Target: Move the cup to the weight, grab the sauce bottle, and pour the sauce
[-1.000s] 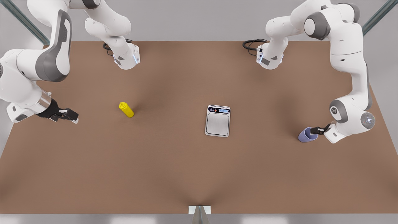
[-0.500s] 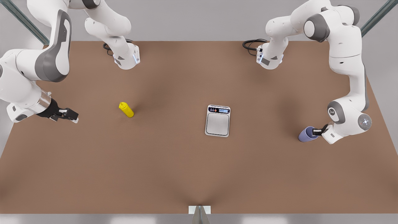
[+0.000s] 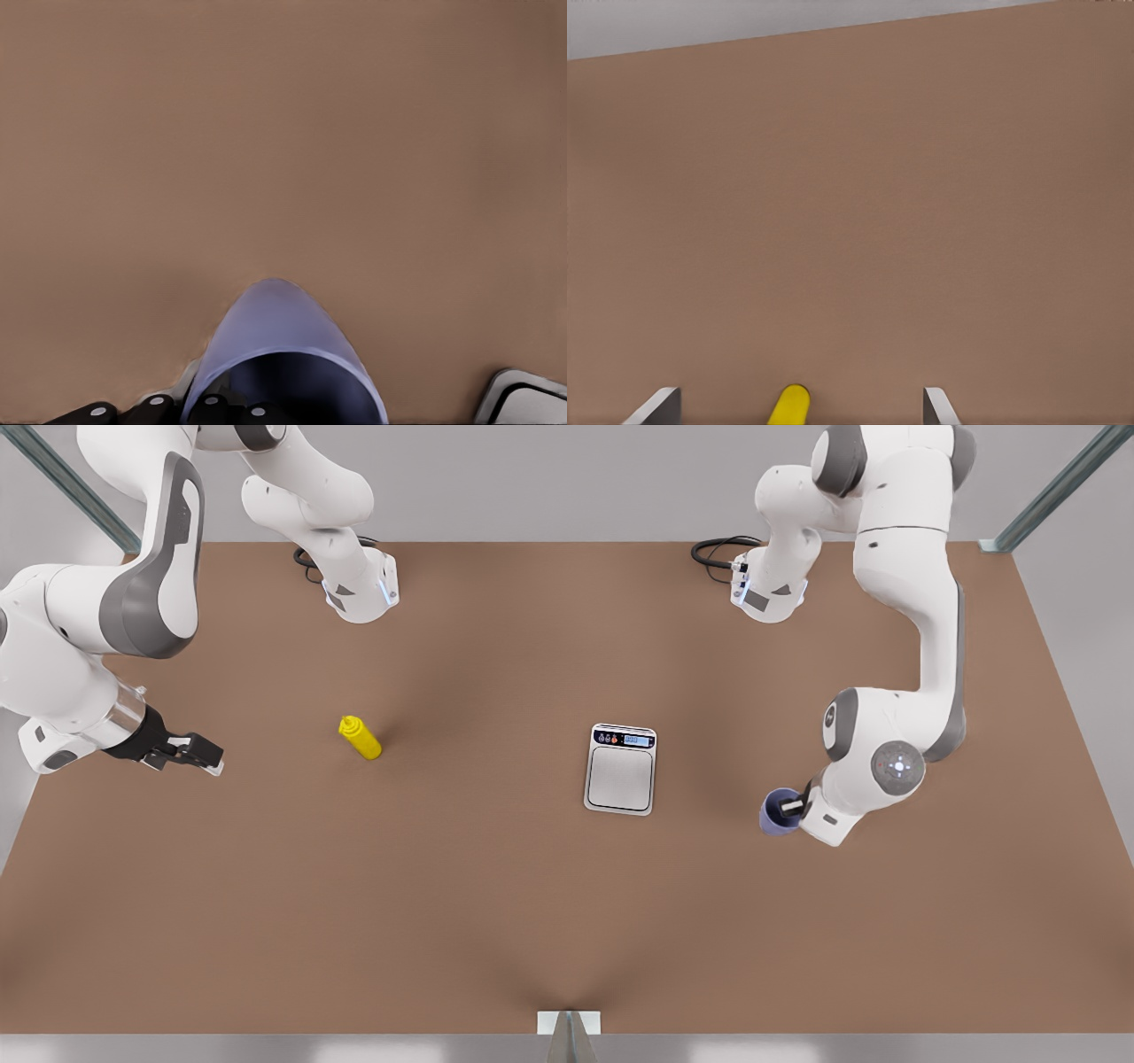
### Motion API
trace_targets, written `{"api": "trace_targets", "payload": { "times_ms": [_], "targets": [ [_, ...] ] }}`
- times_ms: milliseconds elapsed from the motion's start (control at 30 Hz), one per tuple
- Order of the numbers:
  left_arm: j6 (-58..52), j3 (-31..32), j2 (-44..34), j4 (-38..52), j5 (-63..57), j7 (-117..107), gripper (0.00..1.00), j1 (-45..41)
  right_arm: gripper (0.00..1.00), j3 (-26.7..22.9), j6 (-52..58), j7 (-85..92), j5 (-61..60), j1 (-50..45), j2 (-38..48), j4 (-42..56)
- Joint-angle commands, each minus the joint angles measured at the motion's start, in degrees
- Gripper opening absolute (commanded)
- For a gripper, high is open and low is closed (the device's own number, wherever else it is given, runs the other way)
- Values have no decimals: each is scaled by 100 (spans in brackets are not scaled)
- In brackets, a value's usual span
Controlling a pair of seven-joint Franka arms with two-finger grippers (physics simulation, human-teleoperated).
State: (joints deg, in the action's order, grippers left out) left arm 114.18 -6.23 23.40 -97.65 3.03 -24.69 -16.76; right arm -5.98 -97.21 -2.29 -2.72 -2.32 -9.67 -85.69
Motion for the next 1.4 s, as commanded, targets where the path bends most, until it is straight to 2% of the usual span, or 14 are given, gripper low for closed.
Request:
{"api": "trace_targets", "payload": {
  "times_ms": [0, 67, 200, 400, 567, 633, 733, 800, 867, 1067, 1167, 1233, 1333, 1367],
  "targets": [
    [-1, -1, 42, 88, 426, -334, 21, -160, 100, 1, 0, 0, 0, 3, 0, 8],
    [-1, 33, 103, 229, 488, -1565, 21, -925, 100, 1, 0, 0, 0, 3, 0, 8],
    [8, 394, 279, 229, 558, -1943, 21, -1672, 100, 1, 0, 0, 0, -5, 0, 8],
    [96, 614, 604, 220, 532, -2190, 21, -1989, 100, -8, -26, -97, -105, 12, -35, -1],
    [333, 623, 780, 150, 409, -2128, 21, -1971, 100, -263, 579, -948, -3048, 1330, -1238, 70],
    [403, 623, 798, 150, 400, -2023, 60, -1919, 100, -280, 1010, -1573, -4139, 1778, -1853, 79],
    [403, 623, 780, 150, 400, -1996, 78, -1866, 100, -588, 1660, -1740, -5333, 1744, -2828, -27],
    [386, 631, 754, 141, 400, -1996, 82, -1822, 100, -658, 2012, -2311, -5905, 1700, -3242, -27],
    [315, 658, 666, 141, 277, -1979, 99, -1760, 100, -658, 2258, -2786, -5959, 1691, -3462, -18],
    [-440, 658, 191, 247, 224, -2005, 99, -1690, 100, -658, 2382, -2769, -6161, 1700, -3998, -27],
    [-3243, 587, 103, 2065, 303, -767, 99, -952, 100, -650, 2417, -2733, -6170, 1708, -4113, -9],
    [-3833, 570, -300, 2541, 224, 1008, 99, -91, 100, -641, 2522, -2733, -6161, 1700, -4218, -27],
    [-3974, -845, -758, 2541, 180, 2495, 99, 68, 100, -588, 2514, -2672, -6117, 1691, -4122, -448],
    [-3965, -916, -1092, 2453, 5, 2425, 100, 156, 100, -588, 2461, -2593, -6108, 1673, -3920, -800]
  ]
}}
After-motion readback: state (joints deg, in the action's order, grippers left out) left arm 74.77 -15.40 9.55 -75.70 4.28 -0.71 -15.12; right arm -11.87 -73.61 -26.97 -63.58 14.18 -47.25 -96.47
